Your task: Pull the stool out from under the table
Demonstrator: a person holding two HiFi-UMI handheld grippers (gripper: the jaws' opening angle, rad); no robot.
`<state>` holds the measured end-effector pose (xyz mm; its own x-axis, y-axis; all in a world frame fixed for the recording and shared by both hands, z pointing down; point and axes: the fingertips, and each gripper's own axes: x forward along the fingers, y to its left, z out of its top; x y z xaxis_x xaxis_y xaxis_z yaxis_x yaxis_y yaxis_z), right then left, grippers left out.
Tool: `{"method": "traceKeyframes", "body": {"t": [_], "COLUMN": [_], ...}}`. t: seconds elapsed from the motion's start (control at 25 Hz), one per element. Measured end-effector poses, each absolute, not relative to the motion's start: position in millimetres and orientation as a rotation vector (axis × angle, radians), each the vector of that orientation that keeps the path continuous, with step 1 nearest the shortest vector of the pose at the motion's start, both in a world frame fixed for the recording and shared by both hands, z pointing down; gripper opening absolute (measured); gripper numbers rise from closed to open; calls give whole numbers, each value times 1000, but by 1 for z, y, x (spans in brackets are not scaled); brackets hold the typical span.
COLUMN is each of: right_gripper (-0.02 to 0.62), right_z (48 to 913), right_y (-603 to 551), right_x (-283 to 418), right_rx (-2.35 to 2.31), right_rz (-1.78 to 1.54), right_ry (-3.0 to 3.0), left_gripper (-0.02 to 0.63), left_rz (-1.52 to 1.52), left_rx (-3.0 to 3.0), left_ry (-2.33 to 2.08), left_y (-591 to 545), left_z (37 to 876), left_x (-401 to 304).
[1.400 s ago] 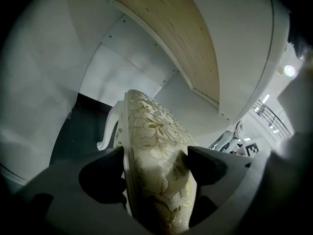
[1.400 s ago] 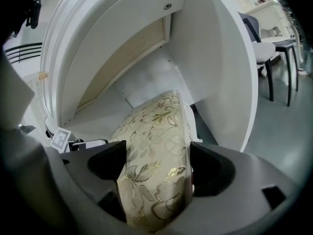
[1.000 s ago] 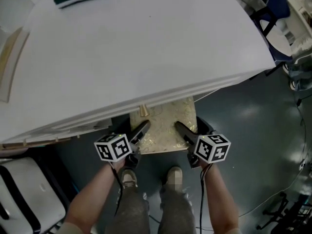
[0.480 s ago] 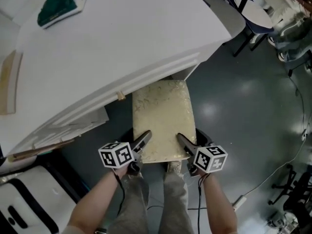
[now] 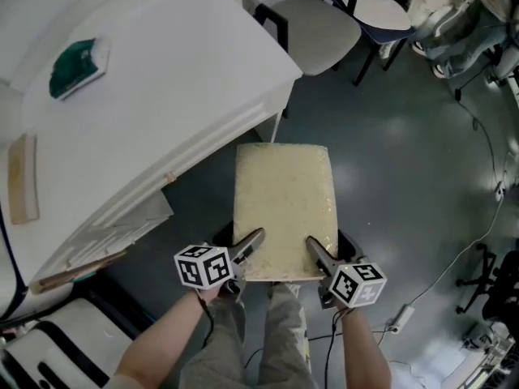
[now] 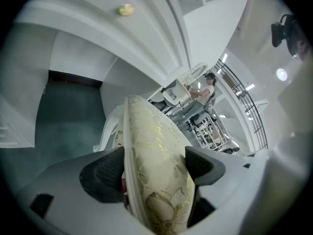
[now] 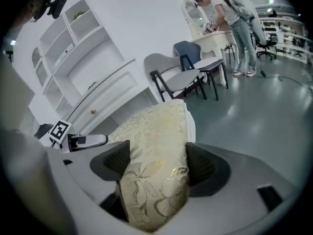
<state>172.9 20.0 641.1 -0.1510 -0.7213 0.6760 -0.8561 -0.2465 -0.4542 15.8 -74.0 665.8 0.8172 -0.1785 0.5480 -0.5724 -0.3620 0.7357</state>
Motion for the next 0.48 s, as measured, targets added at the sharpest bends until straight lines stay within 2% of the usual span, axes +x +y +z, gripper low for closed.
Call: {"method": "traceKeyframes", "body": {"t": [0.48], "right_gripper": [374], "right_z": [474], "right_y": [129], "right_x": [297], "right_rx": [2469], "right_rz": [1169], "right_ry": [-1585], "left_gripper": [385], "left_rz": [496], "left_rx": [2161], "left_ry": [-142], "left_y": [-18], "left_z": [506], "left_x": [188]}}
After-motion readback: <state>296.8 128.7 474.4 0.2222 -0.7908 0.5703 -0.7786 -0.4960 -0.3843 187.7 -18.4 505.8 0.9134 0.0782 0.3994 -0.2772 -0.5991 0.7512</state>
